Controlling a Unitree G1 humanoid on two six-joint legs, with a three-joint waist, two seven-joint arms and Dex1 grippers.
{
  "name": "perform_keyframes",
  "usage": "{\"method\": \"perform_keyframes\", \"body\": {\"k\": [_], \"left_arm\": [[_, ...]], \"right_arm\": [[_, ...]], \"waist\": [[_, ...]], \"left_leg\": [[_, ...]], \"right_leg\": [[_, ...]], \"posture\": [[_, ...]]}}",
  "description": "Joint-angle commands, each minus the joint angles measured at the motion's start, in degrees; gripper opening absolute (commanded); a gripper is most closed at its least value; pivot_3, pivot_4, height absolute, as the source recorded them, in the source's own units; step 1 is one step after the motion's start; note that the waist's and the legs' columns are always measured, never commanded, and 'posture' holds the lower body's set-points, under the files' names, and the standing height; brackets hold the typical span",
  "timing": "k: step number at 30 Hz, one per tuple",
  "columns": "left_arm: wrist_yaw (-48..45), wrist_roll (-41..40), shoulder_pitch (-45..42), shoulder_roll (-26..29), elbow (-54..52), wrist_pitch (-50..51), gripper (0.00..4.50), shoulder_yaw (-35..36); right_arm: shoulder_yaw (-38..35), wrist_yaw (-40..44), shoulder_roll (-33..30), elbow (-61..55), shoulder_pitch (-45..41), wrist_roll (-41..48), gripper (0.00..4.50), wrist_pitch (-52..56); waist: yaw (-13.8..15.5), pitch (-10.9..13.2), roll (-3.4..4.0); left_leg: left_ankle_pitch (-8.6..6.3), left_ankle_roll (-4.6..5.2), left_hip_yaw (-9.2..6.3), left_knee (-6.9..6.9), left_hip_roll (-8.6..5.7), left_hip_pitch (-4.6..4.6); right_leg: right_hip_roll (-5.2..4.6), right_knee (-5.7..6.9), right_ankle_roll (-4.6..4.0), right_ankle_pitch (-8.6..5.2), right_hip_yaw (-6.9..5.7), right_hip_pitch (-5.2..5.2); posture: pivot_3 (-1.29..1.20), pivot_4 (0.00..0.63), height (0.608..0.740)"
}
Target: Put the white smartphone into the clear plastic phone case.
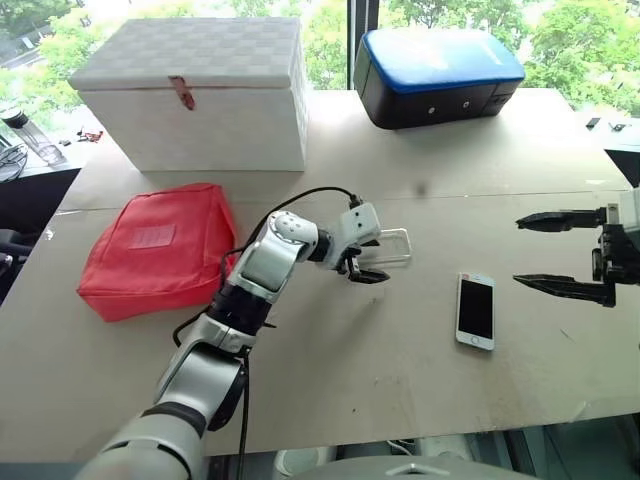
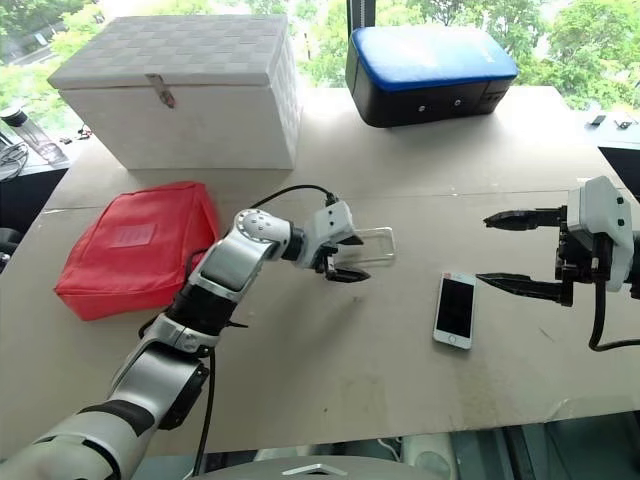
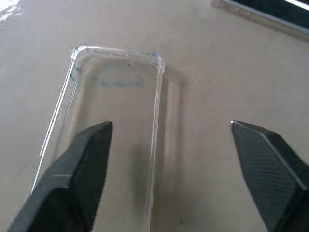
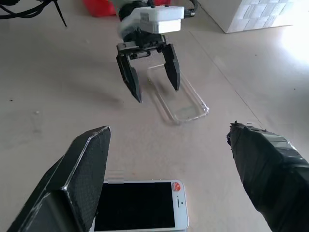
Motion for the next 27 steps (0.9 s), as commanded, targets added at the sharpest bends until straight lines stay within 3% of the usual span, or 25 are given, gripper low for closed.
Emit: {"method": "perform_keyframes", "body": {"k": [1, 5, 9, 17, 21, 27], "left_arm": [[2.5, 2.4, -2.0, -1.1, 7.7, -5.1, 3.25, -2.5], [2.1, 1.6, -1.0, -0.7, 6.9, -5.4, 1.61, -2.5], [0.1, -0.8, 3.1, 3.0, -3.4, -0.9, 0.16, -1.3], [-1.7, -5.7, 13.5, 10.8, -26.4, 9.7, 0.16, -1.8], [1.0, -6.2, 14.2, 9.1, -28.3, 11.3, 0.16, -3.2], [4.4, -5.5, 9.2, 2.2, -20.7, 8.9, 0.16, -6.5]], "right_arm": [[-3.4, 0.4, -0.9, -1.1, 0.0, 0.0, 4.14, -0.8], [-4.6, 0.7, -1.5, -1.5, 0.4, 0.5, 4.14, -0.1], [-5.7, 0.4, -1.7, -1.4, 1.0, 0.1, 4.14, 0.1], [-6.1, -1.1, -1.4, -2.5, 2.6, -0.1, 4.14, 1.3], [-6.5, -0.9, -1.4, -2.8, 3.4, 0.0, 4.14, 1.9], [-6.6, -1.6, -2.2, -2.9, 3.0, 0.0, 4.14, 3.8]], "waist": [[0.0, 0.0, 0.02], [-0.1, 0.0, 0.03], [-0.5, 0.0, 0.05], [-0.9, 0.0, 0.11], [0.0, 0.0, 0.15], [0.5, 0.0, 0.14]], "left_leg": [[-0.02, 0.03, 0.00, 0.00, 0.00, 0.00], [-0.13, 0.21, 0.00, 0.01, 0.00, 0.09], [-0.14, 0.21, 0.00, 0.00, 0.02, 0.13], [-0.09, 0.10, 0.00, -0.06, 0.04, 0.14], [-0.25, 0.02, -0.01, -0.02, 0.02, 0.14], [-0.18, 0.18, 0.00, 0.02, -0.01, 0.14]], "right_leg": [[0.00, 0.00, 0.00, 0.00, 0.00, 0.00], [-0.01, 0.00, -0.03, -0.02, 0.01, 0.10], [-0.01, 0.00, -0.08, -0.05, 0.01, 0.12], [-0.01, -0.01, -0.21, -0.13, 0.03, 0.12], [-0.03, -0.01, -0.23, -0.15, 0.02, 0.15], [-0.03, -0.01, -0.20, -0.15, 0.01, 0.17]], "posture": [[0.00, 0.150, 0.740], [0.00, 0.150, 0.740], [0.00, 0.150, 0.740], [0.00, 0.150, 0.740], [0.00, 0.150, 0.740], [0.00, 0.150, 0.740]]}}
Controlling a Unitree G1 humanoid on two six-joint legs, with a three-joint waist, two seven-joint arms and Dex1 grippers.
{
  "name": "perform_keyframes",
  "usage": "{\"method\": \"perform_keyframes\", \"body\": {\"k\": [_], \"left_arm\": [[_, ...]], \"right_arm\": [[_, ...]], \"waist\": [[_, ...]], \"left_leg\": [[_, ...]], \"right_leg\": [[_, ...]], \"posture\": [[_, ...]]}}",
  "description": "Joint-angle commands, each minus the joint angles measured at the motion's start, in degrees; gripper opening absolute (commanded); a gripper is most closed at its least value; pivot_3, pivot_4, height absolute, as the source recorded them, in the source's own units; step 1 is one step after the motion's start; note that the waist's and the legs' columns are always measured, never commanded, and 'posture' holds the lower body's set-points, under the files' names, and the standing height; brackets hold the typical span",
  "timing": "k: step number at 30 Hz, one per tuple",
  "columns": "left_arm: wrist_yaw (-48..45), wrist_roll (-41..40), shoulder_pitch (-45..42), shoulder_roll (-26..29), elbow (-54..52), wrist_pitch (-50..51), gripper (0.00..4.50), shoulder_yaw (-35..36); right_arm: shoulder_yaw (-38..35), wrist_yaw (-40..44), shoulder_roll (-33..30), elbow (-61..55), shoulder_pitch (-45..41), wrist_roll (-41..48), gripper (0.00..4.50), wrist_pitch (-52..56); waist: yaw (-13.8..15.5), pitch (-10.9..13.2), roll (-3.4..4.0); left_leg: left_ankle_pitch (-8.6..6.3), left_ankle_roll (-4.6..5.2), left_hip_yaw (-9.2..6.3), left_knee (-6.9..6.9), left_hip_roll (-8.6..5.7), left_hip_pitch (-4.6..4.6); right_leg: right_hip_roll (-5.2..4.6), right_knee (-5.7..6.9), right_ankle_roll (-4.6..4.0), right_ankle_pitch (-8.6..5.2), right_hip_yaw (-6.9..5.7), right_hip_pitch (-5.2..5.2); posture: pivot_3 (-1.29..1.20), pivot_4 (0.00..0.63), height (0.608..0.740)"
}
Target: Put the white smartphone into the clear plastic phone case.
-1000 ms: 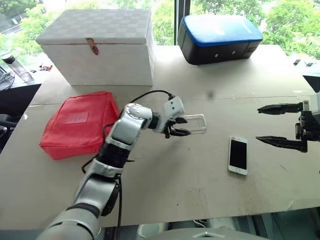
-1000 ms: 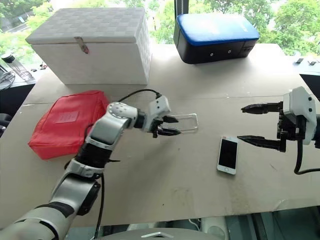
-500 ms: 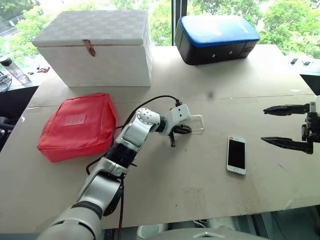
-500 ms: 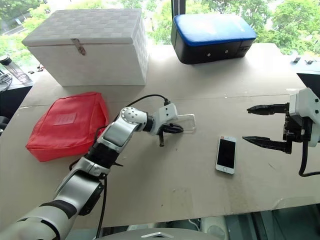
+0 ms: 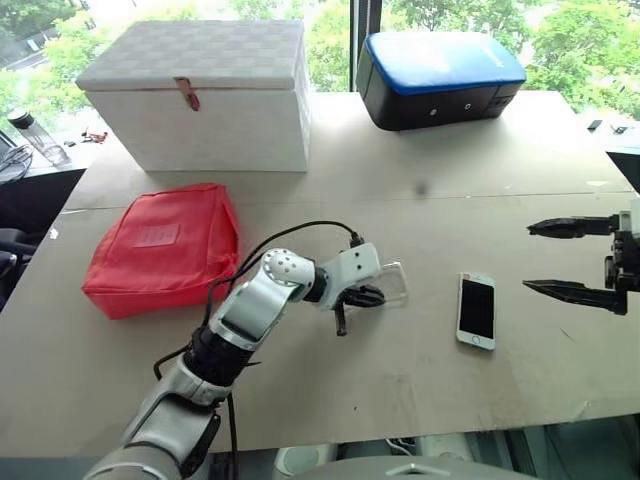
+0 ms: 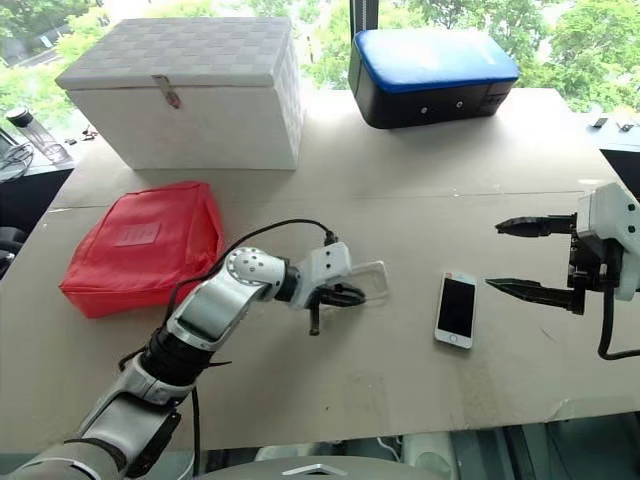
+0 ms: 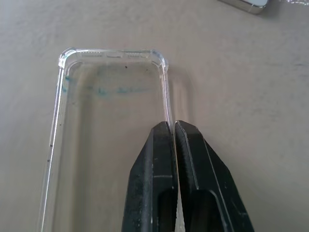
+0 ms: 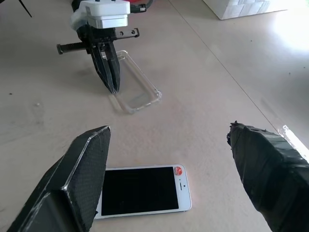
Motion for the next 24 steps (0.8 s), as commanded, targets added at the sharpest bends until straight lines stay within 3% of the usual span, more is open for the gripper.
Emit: {"method": "perform_keyframes", "body": {"k": [1, 2, 5, 7, 9, 12, 16, 21, 24], "left_arm": [[1.8, 0.2, -3.1, -3.1, 2.8, -1.8, 0.16, -1.9], [1.5, 0.0, -3.7, -3.6, 3.5, -1.7, 0.16, -2.5], [1.6, -1.5, -3.8, -4.6, 3.5, -0.8, 0.98, -2.4], [1.9, -2.3, -3.1, -4.5, 2.5, -0.4, 1.86, -1.6], [1.6, -4.3, -1.2, -3.4, -0.3, -0.7, 2.94, 0.9], [-0.1, -8.4, 2.7, -0.3, -5.3, -3.2, 4.46, 5.3], [-1.4, -15.4, 8.0, 3.5, -11.6, -5.6, 4.46, 14.1], [0.2, -18.5, 12.2, 6.1, -14.6, -8.0, 4.46, 19.4], [-1.3, -19.0, 15.4, 9.5, -14.4, -11.4, 4.46, 21.7]], "right_arm": [[-2.6, -1.3, -1.5, -1.3, -0.3, 0.3, 4.14, 1.8], [-2.7, -2.4, -1.6, -1.8, -0.1, 0.6, 4.14, 3.3], [-2.7, -7.1, -1.0, -5.4, 0.8, 3.0, 4.14, 9.9], [-2.0, -13.9, 0.6, -7.4, 0.4, 3.0, 4.14, 14.5], [-1.7, -21.4, 4.2, -12.2, 2.1, 2.3, 4.50, 17.2], [-1.4, -32.0, 10.3, -19.5, 5.5, 2.1, 4.50, 21.9], [2.6, -48.3, 18.4, -29.5, 7.9, -1.0, 4.50, 29.8], [4.5, -60.5, 24.3, -37.3, 9.7, -2.0, 4.50, 43.0], [6.7, -67.8, 33.7, -38.0, 6.5, -1.9, 4.50, 50.6]], "waist": [[0.1, 0.0, 0.00], [0.1, 0.0, 0.00], [0.0, 0.0, 0.00], [0.0, 0.0, 0.00], [0.0, 0.0, 0.00], [0.0, 0.0, 0.05], [0.0, 0.0, 0.08], [0.1, 0.0, 0.22], [-0.1, -0.1, 0.09]], "left_leg": [[0.03, 0.05, 0.00, -0.01, 0.00, 0.00], [0.03, 0.05, 0.00, -0.03, 0.00, 0.00], [0.08, -0.04, 0.00, -0.09, 0.01, -0.01], [0.11, -0.09, 0.00, -0.11, 0.03, -0.01], [0.09, -0.08, 0.00, -0.11, 0.03, -0.02], [0.05, -0.07, 0.00, -0.16, 0.05, -0.05], [0.05, -0.39, 0.00, -0.15, 0.02, -0.08], [0.04, -0.51, 0.01, -0.15, -0.01, -0.05], [0.04, -0.54, 0.02, -0.15, -0.05, 0.06]], "right_leg": [[0.00, 0.00, 0.00, 0.00, 0.00, -0.01], [0.00, 0.00, 0.00, 0.00, -0.01, -0.01], [0.01, 0.00, 0.09, 0.05, 0.00, -0.05], [0.01, 0.00, 0.10, 0.05, -0.02, -0.05], [0.01, 0.00, 0.06, 0.03, -0.01, -0.05], [0.01, -0.04, 0.00, -0.02, 0.00, -0.11], [0.01, -0.02, -0.01, -0.01, 0.02, -0.16], [0.02, 0.00, 0.01, -0.03, 0.04, -0.16], [0.07, 0.00, 0.22, -0.15, 0.09, -0.14]], "posture": [[0.00, 0.150, 0.740], [0.00, 0.150, 0.740], [0.00, 0.150, 0.740], [0.00, 0.150, 0.740], [0.00, 0.150, 0.740], [0.00, 0.150, 0.740], [0.00, 0.150, 0.740], [0.00, 0.150, 0.740], [0.00, 0.150, 0.740]]}}
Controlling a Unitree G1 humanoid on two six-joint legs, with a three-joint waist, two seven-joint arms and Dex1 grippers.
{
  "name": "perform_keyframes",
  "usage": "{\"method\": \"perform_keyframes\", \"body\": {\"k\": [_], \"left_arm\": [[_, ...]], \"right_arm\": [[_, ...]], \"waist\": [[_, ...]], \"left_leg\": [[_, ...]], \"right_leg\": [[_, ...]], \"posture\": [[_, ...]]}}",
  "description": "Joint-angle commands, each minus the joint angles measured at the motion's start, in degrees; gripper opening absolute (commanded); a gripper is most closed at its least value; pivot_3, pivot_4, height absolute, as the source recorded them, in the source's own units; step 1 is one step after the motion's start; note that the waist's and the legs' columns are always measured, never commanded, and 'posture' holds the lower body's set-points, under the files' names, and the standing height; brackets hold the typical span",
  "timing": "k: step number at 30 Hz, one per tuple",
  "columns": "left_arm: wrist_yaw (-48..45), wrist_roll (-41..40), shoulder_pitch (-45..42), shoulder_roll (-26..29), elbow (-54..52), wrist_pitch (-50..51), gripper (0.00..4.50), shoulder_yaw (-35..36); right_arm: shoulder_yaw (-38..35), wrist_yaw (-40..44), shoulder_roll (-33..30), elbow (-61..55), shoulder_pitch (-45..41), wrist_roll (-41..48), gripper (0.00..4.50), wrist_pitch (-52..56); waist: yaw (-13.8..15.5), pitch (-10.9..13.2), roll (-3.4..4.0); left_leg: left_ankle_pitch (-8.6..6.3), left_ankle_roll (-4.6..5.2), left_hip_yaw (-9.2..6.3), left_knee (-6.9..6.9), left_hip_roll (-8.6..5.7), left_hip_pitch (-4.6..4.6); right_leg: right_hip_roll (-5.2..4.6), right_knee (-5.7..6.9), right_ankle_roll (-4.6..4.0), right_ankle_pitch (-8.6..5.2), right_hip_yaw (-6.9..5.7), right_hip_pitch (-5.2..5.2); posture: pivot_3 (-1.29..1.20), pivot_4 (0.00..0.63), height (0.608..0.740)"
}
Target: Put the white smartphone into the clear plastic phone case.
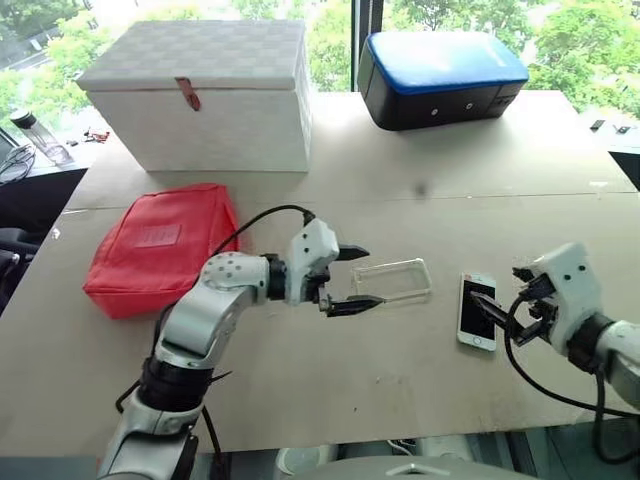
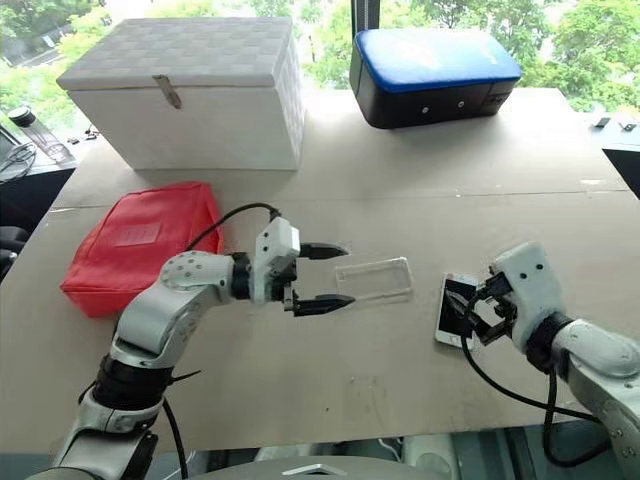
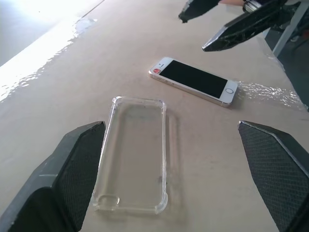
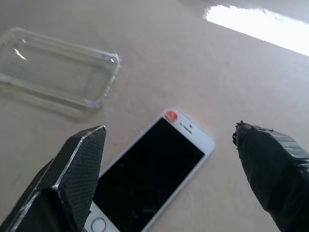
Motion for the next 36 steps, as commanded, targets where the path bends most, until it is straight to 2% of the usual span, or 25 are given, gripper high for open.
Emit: {"method": "perform_keyframes", "body": {"k": [1, 7, 11, 16, 20, 22, 24, 27, 32, 36], "left_arm": [[-1.6, -1.3, 2.3, 3.0, -1.9, -4.5, 4.46, 2.6], [-1.6, -0.9, 1.1, 3.7, -0.1, -6.7, 4.46, 0.4], [-0.9, -1.8, -0.6, 2.8, -0.8, -5.4, 4.46, -1.4], [-1.9, -1.0, -1.0, 3.2, 0.6, -6.5, 4.46, -3.2], [-1.9, -1.2, -1.3, 2.6, 1.3, -7.2, 4.46, -3.8], [-1.9, -1.2, -1.3, 2.4, 1.4, -7.5, 4.46, -4.1], [-1.8, -1.3, -1.2, 2.4, 1.5, -7.7, 4.50, -4.1], [-1.7, -1.3, -1.0, 2.4, 1.9, -8.1, 4.50, -3.8], [-1.1, -0.9, -0.4, 2.6, 2.7, -9.2, 4.50, -3.4], [0.3, -0.9, 0.5, 2.4, 2.9, -9.6, 4.50, -2.8]], "right_arm": [[2.3, -8.5, 8.9, -1.5, -3.3, -1.5, 4.50, 8.0], [2.8, -14.7, 23.7, 2.6, -5.5, -6.1, 4.50, 15.9], [3.2, -17.8, 25.0, 5.6, -8.2, -11.8, 4.50, 19.8], [8.5, -17.9, 26.9, 8.8, -8.1, -10.7, 4.50, 20.4], [11.7, -19.0, 29.6, 12.4, -8.3, -10.9, 4.50, 20.4], [13.5, -20.3, 29.1, 15.1, -8.5, -11.6, 4.50, 20.4], [12.7, -21.9, 30.6, 17.8, -9.1, -12.4, 3.94, 20.4], [14.6, -20.0, 27.5, 19.0, -9.5, -9.9, 2.95, 20.4], [18.0, -15.3, 18.5, 17.5, -9.3, -5.7, 2.93, 20.4], [16.3, -8.0, 10.4, 17.3, -13.8, -4.3, 2.91, 20.0]], "waist": [[-0.3, 0.0, 0.01], [-0.8, 0.0, 0.12], [-1.4, 0.0, 0.16], [-1.5, -0.1, 0.09], [-2.3, -0.5, -0.45], [-2.8, -0.6, -0.69], [-2.9, -0.8, -1.01], [-3.2, -1.0, -1.15], [-3.1, -1.0, -1.06], [-2.9, -0.9, -1.00]], "left_leg": [[0.01, -0.03, -0.01, -0.01, 0.03, 0.04], [0.09, -0.16, -0.04, -0.11, 0.03, 0.07], [0.11, -0.18, -0.02, -0.15, 0.03, 0.13], [0.14, -0.22, -0.03, -0.17, 0.04, 0.19], [0.15, -0.25, -0.03, -0.28, 0.09, 0.33], [0.12, -0.20, -0.04, -0.48, 0.10, 0.48], [0.12, -0.22, -0.04, -0.85, 0.11, 0.94], [0.12, -0.25, -0.04, -0.96, 0.25, 1.12], [0.12, -0.26, -0.04, -0.99, 0.28, 1.14], [0.11, -0.26, -0.04, -1.09, 0.27, 1.06]], "right_leg": [[0.04, 0.01, 0.00, 0.00, 0.02, 0.01], [0.15, 0.06, -0.01, -0.01, 0.06, -0.03], [0.24, 0.06, 0.00, -0.01, 0.14, -0.01], [0.29, 0.07, 0.00, -0.01, 0.14, 0.01], [0.32, 0.07, -0.01, -0.01, 0.15, 0.09], [0.31, 0.07, -0.01, -0.02, 0.17, 0.15], [0.31, 0.02, -0.02, -0.04, 0.25, 0.45], [0.36, 0.02, -0.04, -0.05, 0.19, 0.47], [0.32, 0.02, -0.04, -0.05, 0.18, 0.46], [0.30, -0.17, -0.04, -0.06, 0.14, 0.44]], "posture": [[0.00, 0.150, 0.740], [0.00, 0.150, 0.740], [0.00, 0.150, 0.740], [0.00, 0.150, 0.740], [0.00, 0.150, 0.740], [0.00, 0.150, 0.740], [0.00, 0.150, 0.740], [0.00, 0.150, 0.740], [0.00, 0.150, 0.740], [0.00, 0.150, 0.740]]}}
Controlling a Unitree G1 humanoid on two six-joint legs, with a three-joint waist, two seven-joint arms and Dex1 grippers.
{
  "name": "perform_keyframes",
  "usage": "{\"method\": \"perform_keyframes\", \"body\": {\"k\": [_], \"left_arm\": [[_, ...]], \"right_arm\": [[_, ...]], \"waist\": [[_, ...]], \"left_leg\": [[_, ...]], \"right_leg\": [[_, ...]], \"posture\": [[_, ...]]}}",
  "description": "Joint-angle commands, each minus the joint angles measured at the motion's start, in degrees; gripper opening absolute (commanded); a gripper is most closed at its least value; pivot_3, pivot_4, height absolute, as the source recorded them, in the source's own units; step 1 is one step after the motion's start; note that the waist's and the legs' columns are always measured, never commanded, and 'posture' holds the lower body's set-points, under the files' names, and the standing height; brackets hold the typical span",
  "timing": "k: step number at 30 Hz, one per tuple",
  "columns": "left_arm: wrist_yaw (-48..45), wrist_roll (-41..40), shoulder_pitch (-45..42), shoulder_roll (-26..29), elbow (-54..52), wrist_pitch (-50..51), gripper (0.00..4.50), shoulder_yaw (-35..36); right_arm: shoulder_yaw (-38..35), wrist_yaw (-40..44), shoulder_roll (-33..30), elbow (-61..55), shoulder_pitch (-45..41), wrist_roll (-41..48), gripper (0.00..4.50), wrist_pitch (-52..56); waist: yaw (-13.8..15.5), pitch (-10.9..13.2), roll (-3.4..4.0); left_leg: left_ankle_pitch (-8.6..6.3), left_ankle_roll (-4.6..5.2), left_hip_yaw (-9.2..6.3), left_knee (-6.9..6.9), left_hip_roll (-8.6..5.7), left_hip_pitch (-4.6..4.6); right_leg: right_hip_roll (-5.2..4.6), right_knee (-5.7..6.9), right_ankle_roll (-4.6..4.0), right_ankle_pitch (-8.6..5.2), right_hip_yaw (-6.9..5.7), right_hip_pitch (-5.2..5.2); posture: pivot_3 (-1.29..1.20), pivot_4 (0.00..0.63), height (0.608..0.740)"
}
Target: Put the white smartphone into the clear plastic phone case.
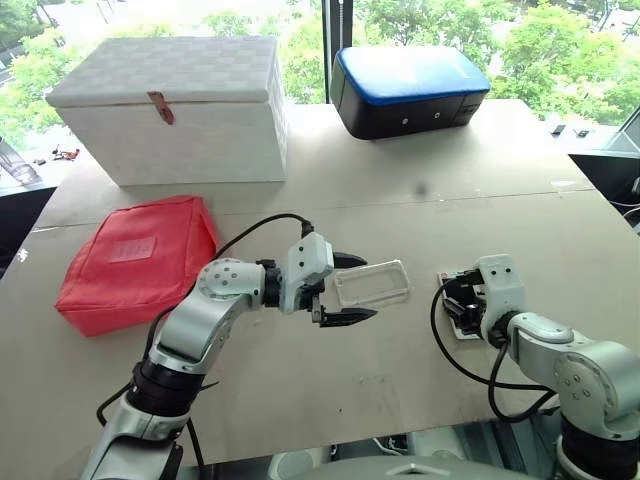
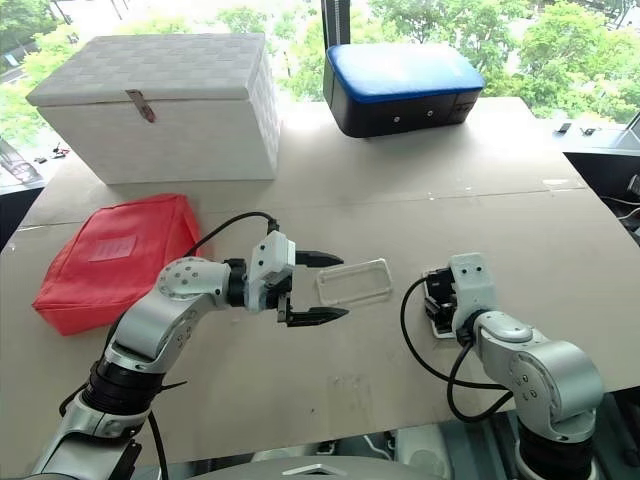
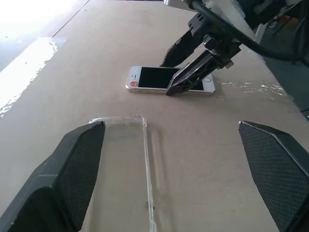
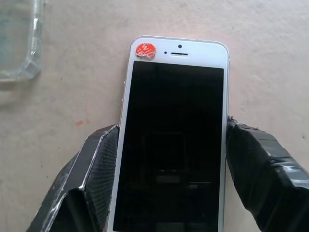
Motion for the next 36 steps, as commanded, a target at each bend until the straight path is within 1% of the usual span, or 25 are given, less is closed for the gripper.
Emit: {"method": "perform_keyframes", "body": {"k": [1, 3, 5, 6, 7, 9, 10, 12, 13, 14, 16, 18, 19, 21, 23, 25, 28, 31, 36], "left_arm": [[1.2, -0.2, 0.9, 0.0, -0.5, -1.6, 4.50, 1.3], [2.2, -0.2, 1.7, 0.1, -0.8, -1.8, 4.50, 2.0], [3.0, -0.1, 2.5, 0.6, -0.9, -2.2, 4.50, 3.1], [3.7, -0.1, 3.0, 0.6, -1.3, -2.1, 4.50, 3.6], [4.4, -0.2, 3.4, 0.7, -1.6, -1.9, 4.50, 4.1], [5.1, -0.3, 4.4, 1.4, -1.9, -2.3, 4.50, 5.3], [5.3, -0.4, 5.1, 1.7, -2.0, -2.6, 4.50, 5.9], [6.6, 1.5, 7.1, 2.6, -3.1, -4.7, 4.50, 6.7], [7.0, 1.1, 8.1, 3.0, -4.3, -4.3, 4.50, 7.2], [7.6, 0.3, 9.3, 3.2, -5.4, -3.7, 4.50, 8.3], [8.2, -1.2, 11.4, 3.5, -6.3, -3.5, 4.50, 10.9], [9.1, -0.8, 14.2, 2.7, -6.5, -7.8, 4.50, 13.3], [8.6, -2.0, 15.6, 1.7, -6.8, -10.2, 4.50, 14.7], [7.6, -5.5, 18.6, 2.2, -9.0, -8.7, 4.50, 17.0], [6.0, -8.0, 21.4, 3.8, -10.8, -7.5, 4.50, 18.8], [4.9, -9.0, 23.3, 5.1, -11.2, -7.4, 4.50, 20.4], [5.8, -9.4, 25.6, 5.6, -12.6, -7.4, 4.50, 22.1], [6.7, -9.3, 28.1, 5.6, -14.9, -7.6, 4.50, 22.1], [8.4, -8.3, 30.0, 5.4, -16.1, -8.3, 4.50, 22.6]], "right_arm": [[0.2, 7.7, -5.2, 4.8, -1.7, 2.1, 2.89, 1.9], [-2.1, 13.3, -9.1, 7.5, -5.8, 3.6, 2.88, -1.8], [-2.1, 19.1, -13.4, 10.4, -9.9, 4.5, 2.88, -5.8], [-1.7, 23.1, -16.1, 12.2, -12.0, 5.1, 2.86, -8.6], [-1.1, 26.5, -18.2, 13.7, -13.7, 5.7, 2.85, -10.6], [2.0, 33.5, -22.0, 15.9, -17.5, 5.4, 2.83, -16.6], [4.0, 36.8, -23.3, 16.6, -19.4, 5.1, 2.82, -19.5], [10.2, 44.0, -26.3, 18.8, -24.2, 2.4, 2.82, -25.9], [13.3, 47.8, -27.4, 19.9, -26.4, 0.4, 2.82, -30.2], [16.5, 51.5, -27.9, 21.3, -28.9, -1.4, 2.80, -33.9], [21.8, 56.6, -27.4, 24.3, -33.1, -4.7, 2.80, -39.5], [27.6, 60.8, -25.9, 28.2, -37.3, -9.5, 2.80, -45.0], [30.7, 62.8, -25.2, 30.5, -39.3, -12.6, 2.80, -48.4], [35.5, 66.3, -23.7, 34.7, -42.1, -17.9, 2.80, -54.8], [39.1, 69.5, -22.8, 38.2, -43.9, -22.3, 2.80, -60.4], [41.3, 72.2, -22.0, 41.1, -45.1, -25.1, 2.80, -64.1], [43.3, 75.6, -22.0, 45.5, -46.4, -29.1, 2.80, -70.2], [42.8, 79.0, -21.4, 49.2, -47.5, -31.5, 2.80, -74.9], [41.3, 81.7, -19.6, 51.1, -47.8, -33.2, 2.80, -77.4]], "waist": [[0.0, 0.1, 0.17], [-0.1, 0.2, 0.23], [-0.2, 0.5, 0.37], [-0.1, 0.8, 0.65], [0.0, 1.0, 0.78], [0.0, 1.1, 0.98], [0.1, 1.1, 0.97], [0.0, 1.2, 0.98], [0.0, 1.2, 0.97], [-0.1, 1.2, 0.97], [0.1, 1.2, 0.96], [0.1, 1.2, 0.94], [0.1, 1.2, 0.94], [0.2, 1.3, 0.89], [0.4, 1.3, 0.88], [0.5, 1.3, 0.89], [0.3, 1.4, 0.93], [0.2, 1.4, 0.93], [0.1, 1.4, 0.93]], "left_leg": [[0.00, 0.00, 0.00, 0.00, -0.01, -0.03], [-0.01, 0.02, 0.01, 0.00, -0.05, -0.10], [-0.01, 0.04, 0.02, 0.00, -0.04, -0.14], [-0.01, 0.05, 0.02, 0.02, -0.04, -0.16], [-0.01, 0.05, 0.03, 0.06, -0.05, -0.22], [0.01, 0.08, 0.03, 0.07, -0.07, -0.45], [0.14, 0.31, 0.02, 0.08, -0.06, -0.72], [0.16, 0.30, -0.01, 0.11, -0.04, -1.04], [0.18, 0.27, 0.01, 0.09, -0.04, -1.05], [0.21, 0.21, 0.01, 0.09, -0.04, -1.06], [0.26, -0.04, 0.02, 0.08, -0.05, -1.09], [0.20, 0.00, 0.01, 0.11, -0.06, -1.16], [0.18, 0.03, 0.02, 0.11, -0.07, -1.18], [0.11, 0.11, 0.02, 0.20, -0.14, -1.21], [0.08, 0.14, -0.01, 0.25, -0.15, -1.26], [0.08, 0.14, -0.02, 0.24, -0.16, -1.30], [0.08, 0.14, -0.05, 0.32, -0.23, -1.39], [0.08, 0.10, -0.05, 0.30, -0.20, -1.36], [0.11, 0.04, -0.05, 0.29, -0.17, -1.33]], "right_leg": [[0.00, -0.06, 0.00, 0.00, -0.01, 0.00], [-0.04, -0.16, 0.01, 0.01, 0.00, -0.02], [-0.05, -0.19, 0.02, 0.01, -0.02, -0.04], [-0.07, -0.19, 0.02, 0.02, -0.06, -0.04], [-0.09, -0.19, 0.03, 0.02, -0.09, -0.07], [-0.11, -0.16, 0.03, 0.03, -0.13, -0.28], [-0.09, -0.09, 0.11, 0.09, -0.19, -0.57], [-0.03, 0.00, 0.22, 0.17, -0.23, -0.90], [-0.02, 0.02, -0.05, 0.28, -0.19, -0.94], [-0.02, 0.03, -0.09, 0.26, -0.19, -0.95], [-0.04, -0.04, -0.11, 0.25, -0.12, -0.96], [-0.05, -0.22, -0.09, 0.25, -0.13, -0.95], [-0.07, -0.26, -0.09, 0.25, -0.13, -0.94], [-0.13, -0.35, -0.08, 0.26, -0.11, -0.93], [-0.15, -0.54, -0.08, 0.26, -0.17, -0.93], [-0.15, -0.59, -0.09, 0.26, -0.18, -0.91], [-0.16, -0.62, -0.09, 0.29, -0.15, -0.94], [-0.11, -0.59, -0.08, 0.30, -0.16, -0.95], [-0.08, -0.54, -0.09, 0.31, -0.15, -0.93]], "posture": [[0.00, 0.150, 0.740], [0.00, 0.150, 0.740], [0.00, 0.150, 0.740], [0.00, 0.150, 0.740], [0.00, 0.150, 0.740], [0.00, 0.150, 0.740], [0.00, 0.150, 0.740], [0.00, 0.150, 0.740], [0.00, 0.150, 0.740], [0.00, 0.150, 0.740], [0.00, 0.150, 0.740], [0.00, 0.150, 0.740], [0.00, 0.150, 0.740], [0.00, 0.150, 0.740], [0.00, 0.150, 0.740], [0.00, 0.150, 0.740], [0.00, 0.150, 0.740], [0.00, 0.150, 0.740], [0.00, 0.150, 0.740]]}}
